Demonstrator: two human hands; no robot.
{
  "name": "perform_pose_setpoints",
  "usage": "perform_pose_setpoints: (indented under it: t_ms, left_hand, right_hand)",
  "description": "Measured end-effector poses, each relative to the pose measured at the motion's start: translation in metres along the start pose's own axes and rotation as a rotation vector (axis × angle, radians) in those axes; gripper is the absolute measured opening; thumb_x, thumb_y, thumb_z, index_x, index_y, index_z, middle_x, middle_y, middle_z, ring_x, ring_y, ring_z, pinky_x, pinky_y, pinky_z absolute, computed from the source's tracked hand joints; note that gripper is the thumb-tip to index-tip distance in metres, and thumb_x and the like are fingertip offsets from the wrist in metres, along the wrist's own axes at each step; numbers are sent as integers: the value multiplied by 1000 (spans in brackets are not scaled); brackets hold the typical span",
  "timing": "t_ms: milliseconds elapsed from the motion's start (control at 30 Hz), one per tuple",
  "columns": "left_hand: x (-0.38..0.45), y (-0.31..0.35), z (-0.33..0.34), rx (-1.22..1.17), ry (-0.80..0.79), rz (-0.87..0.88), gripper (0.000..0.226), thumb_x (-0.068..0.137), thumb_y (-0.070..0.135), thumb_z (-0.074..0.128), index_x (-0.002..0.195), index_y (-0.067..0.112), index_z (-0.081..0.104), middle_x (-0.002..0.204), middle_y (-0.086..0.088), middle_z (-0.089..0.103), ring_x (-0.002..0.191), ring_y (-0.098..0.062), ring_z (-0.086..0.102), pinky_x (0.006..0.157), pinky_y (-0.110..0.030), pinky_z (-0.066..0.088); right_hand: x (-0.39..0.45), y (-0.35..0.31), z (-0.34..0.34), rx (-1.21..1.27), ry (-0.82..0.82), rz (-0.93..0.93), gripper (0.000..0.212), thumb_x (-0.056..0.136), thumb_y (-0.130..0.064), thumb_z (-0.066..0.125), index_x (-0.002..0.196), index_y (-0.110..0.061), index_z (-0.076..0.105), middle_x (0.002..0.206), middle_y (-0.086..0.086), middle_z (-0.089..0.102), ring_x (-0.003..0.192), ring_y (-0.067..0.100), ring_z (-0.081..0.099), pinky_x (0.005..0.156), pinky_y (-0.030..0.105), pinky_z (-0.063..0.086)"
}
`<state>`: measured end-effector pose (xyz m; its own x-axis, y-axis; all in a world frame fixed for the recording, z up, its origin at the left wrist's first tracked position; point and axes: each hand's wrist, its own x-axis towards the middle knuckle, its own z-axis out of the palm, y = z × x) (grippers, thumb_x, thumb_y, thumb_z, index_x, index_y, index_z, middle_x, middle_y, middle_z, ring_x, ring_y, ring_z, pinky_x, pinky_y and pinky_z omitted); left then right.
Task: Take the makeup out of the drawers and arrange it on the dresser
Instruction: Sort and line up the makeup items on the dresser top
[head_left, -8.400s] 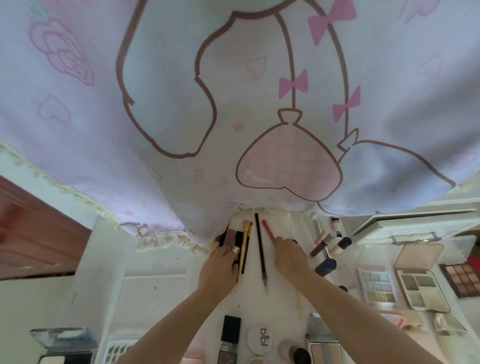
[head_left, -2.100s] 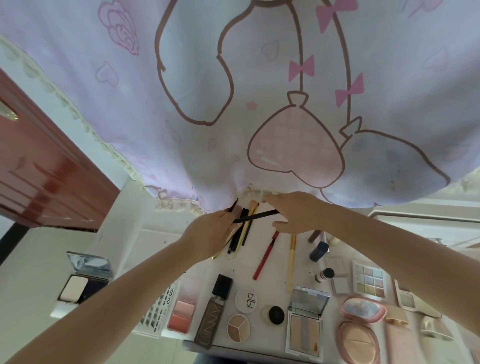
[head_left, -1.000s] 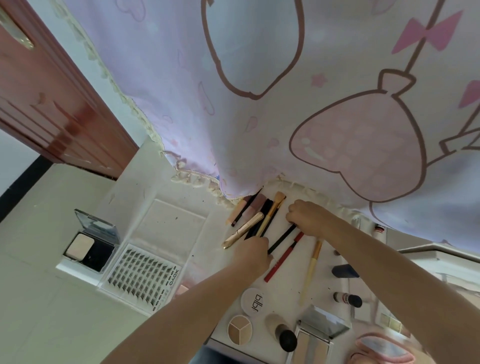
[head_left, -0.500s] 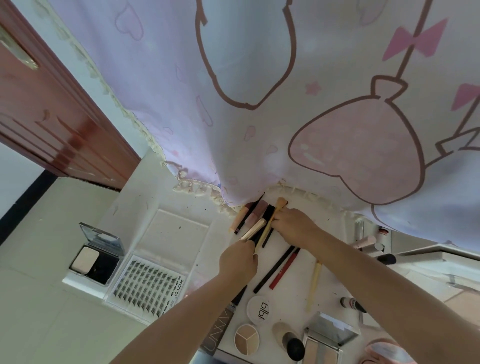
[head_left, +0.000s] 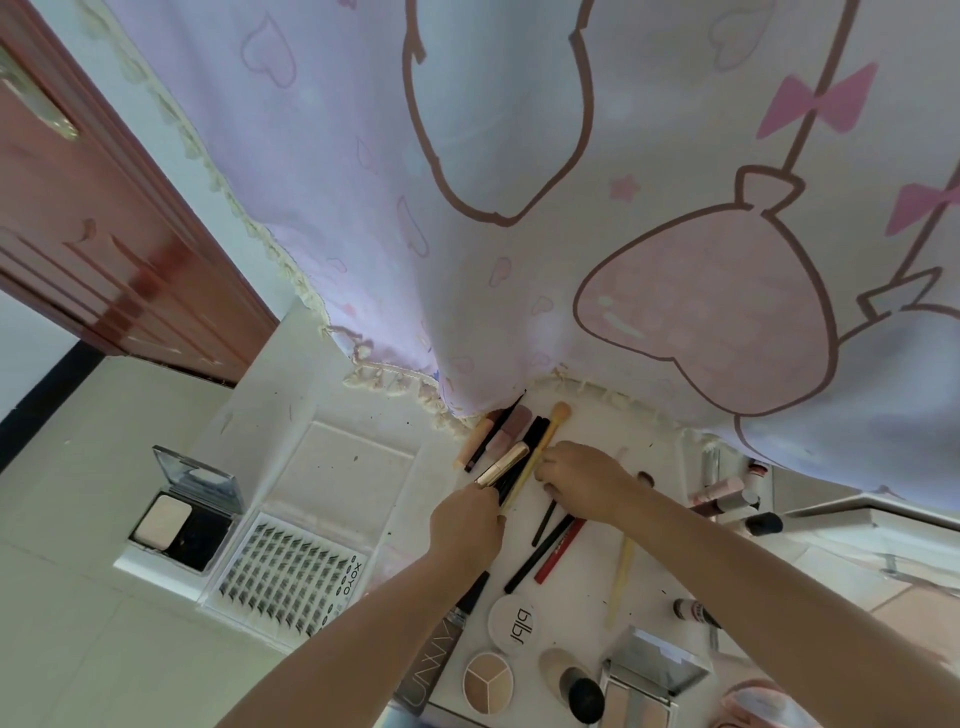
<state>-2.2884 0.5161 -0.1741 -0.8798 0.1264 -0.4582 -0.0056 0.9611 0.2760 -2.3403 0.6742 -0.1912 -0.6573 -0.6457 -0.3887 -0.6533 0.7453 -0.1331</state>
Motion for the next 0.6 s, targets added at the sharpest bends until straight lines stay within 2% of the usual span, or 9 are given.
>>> perform_pose_setpoints:
  t_ms: [67,100,133,167,233,367,433,533,600]
  left_hand:
    - [-1,0,0,9,-3,6,28,96,25,41,112,7,56,119,-7,56,107,-22,57,83,-28,46]
    - [-1,1,-1,11,-6,9,28,96,25,41,112,7,56,118,-7,56,106,-23,57,83,-28,46]
    - [-2,1,-1,12,-9,13,28,96,25,41,111,7,56,118,-8,56,106,-23,57,82,-29,46]
    - [-3,2,-1,14,-10,18,28,96,26,41,111,7,56,118,-8,56,106,-23,57,82,-29,46]
    - [-4,0,-2,22,-4,29,29,97,26,39,112,7,55,118,-7,56,107,-23,56,82,-28,46]
    - [-5,-5,-2,31,16,32,30,98,24,35,117,8,53,119,-7,55,107,-22,55,83,-27,44]
    - [-4,-7,-2,38,18,33,30,98,24,35,118,9,52,119,-7,55,107,-21,55,83,-26,45]
    - [-2,-9,-1,39,22,30,30,98,23,36,118,9,53,118,-7,56,106,-20,56,82,-25,45]
    - [-1,-9,-1,36,29,31,29,98,22,36,119,10,52,117,-6,56,105,-19,56,81,-24,45]
  right_hand:
    - [3,-2,-5,0,97,94,22,89,-4,48,107,-4,61,108,13,58,104,22,53,74,28,40]
    - [6,-1,-5,3,230,103,15,76,-2,66,91,-3,67,90,15,62,88,23,59,60,23,38]
    - [8,-2,-5,-35,262,92,21,54,-2,82,70,-5,68,70,9,61,67,20,61,48,18,29]
    - [11,-2,-5,-69,252,86,33,33,-4,89,54,-10,64,56,2,55,52,16,57,44,14,20]
    - [15,1,2,-50,232,126,43,16,-5,90,43,-15,57,48,-3,49,43,11,50,45,14,13]
    - [11,0,5,-48,264,113,47,10,1,85,36,-13,49,46,-2,48,41,11,48,43,13,17]
    - [7,2,7,-54,260,103,48,7,-1,84,33,-16,46,44,-5,47,40,9,47,43,14,27]
    - [-2,3,8,-94,278,68,47,6,-9,84,29,-21,45,40,-10,42,38,6,43,53,20,42]
    - [-3,5,6,-79,272,84,47,9,-12,87,30,-22,46,39,-11,43,37,5,42,46,16,36]
